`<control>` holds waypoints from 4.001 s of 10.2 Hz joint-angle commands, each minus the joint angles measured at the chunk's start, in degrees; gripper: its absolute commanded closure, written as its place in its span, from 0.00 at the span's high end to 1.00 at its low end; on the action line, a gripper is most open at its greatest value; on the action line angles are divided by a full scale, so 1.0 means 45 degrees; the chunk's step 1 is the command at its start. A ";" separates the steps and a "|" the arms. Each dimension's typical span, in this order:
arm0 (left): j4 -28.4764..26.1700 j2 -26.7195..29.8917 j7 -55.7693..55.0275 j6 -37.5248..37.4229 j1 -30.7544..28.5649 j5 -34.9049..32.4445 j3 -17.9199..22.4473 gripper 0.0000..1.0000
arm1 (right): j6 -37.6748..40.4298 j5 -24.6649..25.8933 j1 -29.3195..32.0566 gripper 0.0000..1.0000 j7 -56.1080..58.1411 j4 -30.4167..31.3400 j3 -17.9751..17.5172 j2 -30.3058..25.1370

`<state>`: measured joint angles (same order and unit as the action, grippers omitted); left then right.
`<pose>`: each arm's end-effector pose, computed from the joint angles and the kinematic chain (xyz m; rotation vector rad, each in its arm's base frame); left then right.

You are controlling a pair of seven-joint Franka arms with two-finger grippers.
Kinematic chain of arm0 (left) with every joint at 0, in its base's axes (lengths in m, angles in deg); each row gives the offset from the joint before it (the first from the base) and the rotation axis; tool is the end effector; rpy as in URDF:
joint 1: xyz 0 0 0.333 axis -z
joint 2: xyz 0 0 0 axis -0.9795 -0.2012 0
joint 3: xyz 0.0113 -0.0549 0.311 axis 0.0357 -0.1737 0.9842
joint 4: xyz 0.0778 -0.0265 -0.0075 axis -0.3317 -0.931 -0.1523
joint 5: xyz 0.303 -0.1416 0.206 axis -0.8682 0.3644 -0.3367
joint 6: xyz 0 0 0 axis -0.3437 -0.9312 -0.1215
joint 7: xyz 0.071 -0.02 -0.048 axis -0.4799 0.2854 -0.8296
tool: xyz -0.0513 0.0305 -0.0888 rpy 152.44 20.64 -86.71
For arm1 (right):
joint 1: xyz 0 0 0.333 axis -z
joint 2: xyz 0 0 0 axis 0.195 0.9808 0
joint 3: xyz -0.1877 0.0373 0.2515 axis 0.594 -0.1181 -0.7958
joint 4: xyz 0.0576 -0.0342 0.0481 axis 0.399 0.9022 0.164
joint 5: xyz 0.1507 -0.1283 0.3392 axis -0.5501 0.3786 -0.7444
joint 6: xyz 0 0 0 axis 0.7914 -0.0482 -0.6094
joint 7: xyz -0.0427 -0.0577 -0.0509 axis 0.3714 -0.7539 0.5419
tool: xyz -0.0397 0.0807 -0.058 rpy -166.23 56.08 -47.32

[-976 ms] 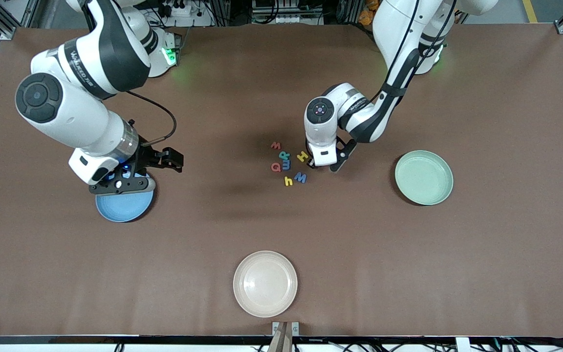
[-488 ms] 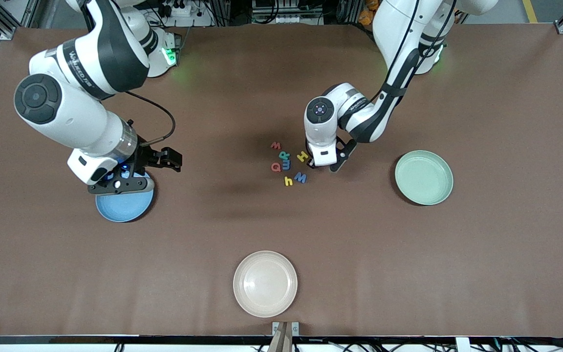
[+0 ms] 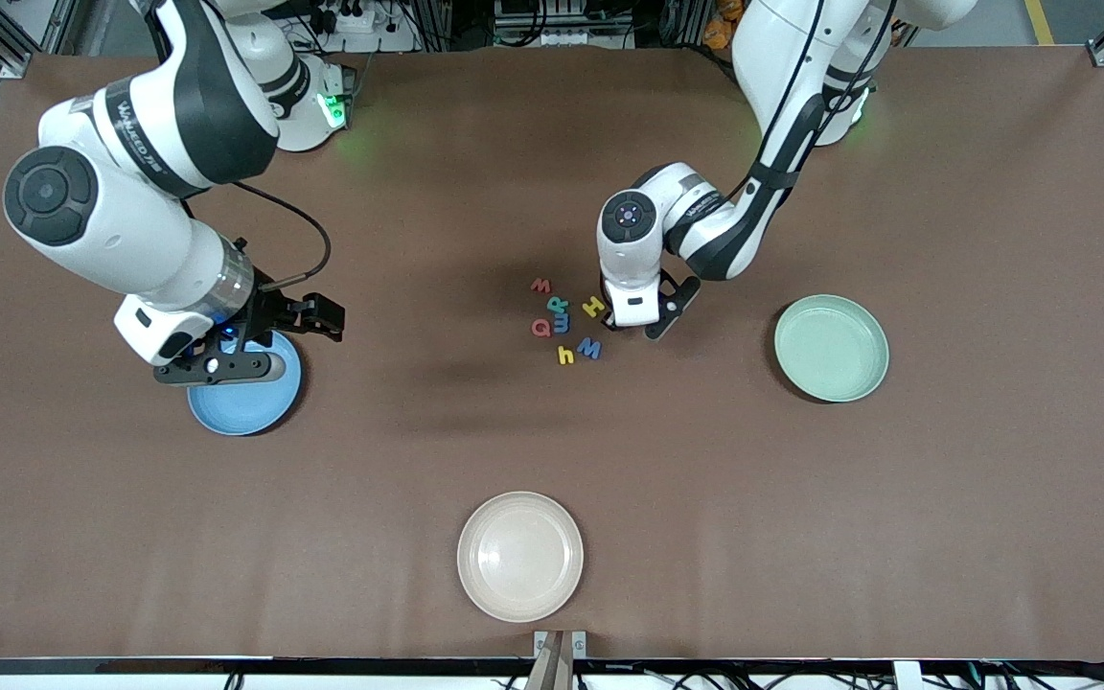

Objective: Sort uppercase to blue plate, lowercase to green plate
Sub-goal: 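Close the left gripper on the blue lowercase g and lift it, then drop the g on the green plate while the right gripper reaches letters, then grasp the yellow H with the right gripper while the left gripper withdraws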

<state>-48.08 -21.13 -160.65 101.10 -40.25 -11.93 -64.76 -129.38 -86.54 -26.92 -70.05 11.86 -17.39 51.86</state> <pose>0.4369 -0.4149 0.1821 -2.7798 -1.1901 -0.0317 0.6068 0.1978 0.4995 -3.0326 -0.0359 0.0750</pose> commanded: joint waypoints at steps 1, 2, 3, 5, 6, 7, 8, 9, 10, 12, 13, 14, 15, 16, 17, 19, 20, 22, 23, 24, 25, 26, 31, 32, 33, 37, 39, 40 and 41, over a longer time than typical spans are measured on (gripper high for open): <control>-0.0090 0.0850 0.1502 -0.1240 -0.0447 -0.0349 0.0009 0.01 | 0.0193 0.0110 0.0162 0.98 -0.0162 -0.0113 -0.0135 0.0019; -0.0148 0.1162 0.2534 -0.1825 -0.0720 -0.0349 0.0009 0.00 | 0.0193 0.0033 0.0163 0.98 -0.0181 -0.0132 -0.0135 0.0000; -0.0207 0.1590 0.4130 -0.2373 -0.1226 -0.0213 -0.0030 0.00 | 0.0155 -0.0026 0.0105 0.98 -0.0278 -0.0132 -0.0135 0.0019; -0.0460 0.2256 0.6480 -0.3292 -0.2221 -0.0153 -0.0069 0.00 | -0.0021 -0.0027 -0.0556 0.97 -0.1462 -0.0132 -0.0135 0.0368; -0.0848 0.2607 0.7534 -0.3316 -0.2903 -0.0173 -0.0088 0.00 | -0.0157 0.0051 -0.1024 0.97 -0.2108 -0.0132 -0.0135 0.0390; -0.1297 0.3074 0.8820 -0.3316 -0.3510 -0.0173 -0.0089 0.00 | -0.0255 0.0071 -0.1454 0.97 -0.2753 -0.0113 -0.0115 0.0468; -0.1669 0.3446 0.9974 -0.3316 -0.4173 -0.0173 -0.0089 0.00 | -0.0295 0.0129 -0.1884 0.97 -0.3513 -0.0132 -0.0135 0.0642; -0.1904 0.3605 1.1030 -0.3296 -0.4818 -0.0173 -0.0089 0.00 | -0.0759 0.0130 -0.2429 0.97 -0.4159 -0.0113 -0.0135 0.0895; -0.1984 0.3703 1.2065 -0.3296 -0.5404 -0.0173 -0.0069 0.00 | -0.1305 0.0168 -0.2996 0.97 -0.5016 -0.0113 -0.0135 0.1265; -0.2102 0.3724 1.3535 -0.3200 -0.6324 -0.0192 -0.0030 0.00 | -0.2205 0.0675 -0.3876 0.97 -0.6464 -0.0055 -0.0154 0.1873; -0.2218 0.3685 1.3830 -0.2928 -0.6638 -0.0212 -0.0030 0.00 | -0.2654 0.0696 -0.4364 0.96 -0.7128 -0.0073 -0.0154 0.2107; -0.2200 0.3588 1.3872 -0.2790 -0.6737 -0.0212 -0.0030 0.00 | -0.3335 0.0774 -0.4813 0.96 -0.8024 -0.0093 -0.0135 0.2612; -0.2200 0.3452 1.3872 -0.2556 -0.6835 -0.0193 -0.0030 0.19 | -0.3729 0.1277 -0.5301 0.94 -0.8748 -0.0132 -0.0135 0.3274; -0.2180 0.3431 1.3872 -0.2535 -0.6855 -0.0192 -0.0030 0.44 | -0.3752 0.1785 -0.5345 0.92 -0.9219 -0.0151 -0.0154 0.3667; -0.2142 0.3469 1.3853 -0.2535 -0.6875 -0.0173 0.0009 0.56 | -0.3752 0.1829 -0.5345 0.88 -0.9147 -0.0132 -0.0154 0.3710; -0.2064 0.3644 1.3795 -0.2593 -0.6856 -0.0173 0.0009 0.76 | -0.3830 0.2023 -0.5345 0.79 -0.8098 -0.0015 -0.0387 0.3730; -0.2005 0.3994 1.3872 -0.2632 -0.6875 -0.0173 0.0028 0.91 | -0.3946 0.2024 -0.5345 0.79 -0.7975 0.0004 -0.0543 0.3730; -0.1423 0.4891 1.3853 -0.3194 -0.7088 -0.0173 0.0067 1.00 | -0.4664 0.2005 -0.5384 0.79 -0.7994 -0.0015 -0.0836 0.4021; -0.0684 0.5128 1.3892 -0.3933 -0.7090 -0.0173 0.0261 1.00 | -0.5424 0.2063 -0.5732 0.79 -0.7858 -0.0015 -0.0838 0.4313; 0.0252 0.5227 1.4607 -0.4830 -0.7109 -0.0153 0.0360 1.00 | -0.5992 0.2199 -0.5890 0.79 -0.7374 -0.0054 -0.0838 0.4625; 0.1189 0.5266 1.6239 -0.5613 -0.7110 -0.0037 0.0767 1.00 | -0.6443 0.2335 -0.6221 0.78 -0.6518 -0.0131 -0.0857 0.4996; 0.1895 0.5325 1.7995 -0.6104 -0.7110 0.0486 0.1196 1.00 | -0.7008 0.2337 -0.6495 0.77 -0.6026 -0.0267 -0.0857 0.5251; 0.4343 0.5869 1.9146 -0.8530 -0.7148 0.1545 0.1941 1.00 | -0.7229 0.2921 -0.6849 0.74 -0.2686 -0.0581 -0.1287 0.6033; 0.4343 0.6104 1.9146 -0.8569 -0.7149 0.1585 0.2117 1.00 | -0.7190 0.2942 -0.6946 0.74 -0.2294 -0.0813 -0.1287 0.6170; 0.4343 0.6377 1.9165 -0.8686 -0.7149 0.1740 0.2331 1.00 | -0.7190 0.2942 -0.6966 0.74 -0.1769 -0.0816 -0.1287 0.6249; 0.4402 0.6381 1.9166 -0.8648 -0.7032 0.2383 0.2470 1.00 | -0.7053 0.3272 -0.7122 0.73 -0.0396 -0.1342 -0.1287 0.6931; 0.4363 0.6049 1.9165 -0.8551 -0.6954 0.2661 0.2451 1.00 | -0.6606 0.3469 -0.7123 0.73 0.0146 -0.1343 -0.1306 0.7050; 0.4363 0.6029 1.9223 -0.8434 -0.6934 0.2485 0.2412 1.00 | -0.6604 0.3470 -0.7123 0.73 0.0364 -0.1343 -0.1307 0.7089; 0.4363 0.6009 1.9572 -0.8336 -0.6972 0.2251 0.2431 1.00 | -0.6584 0.3450 -0.7065 0.73 0.0385 -0.1343 -0.1326 0.7186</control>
<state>-28.78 5.81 -74.99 63.18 -71.68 -1.14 -54.07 -160.20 -72.07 -58.85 -69.19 7.86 -23.08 82.86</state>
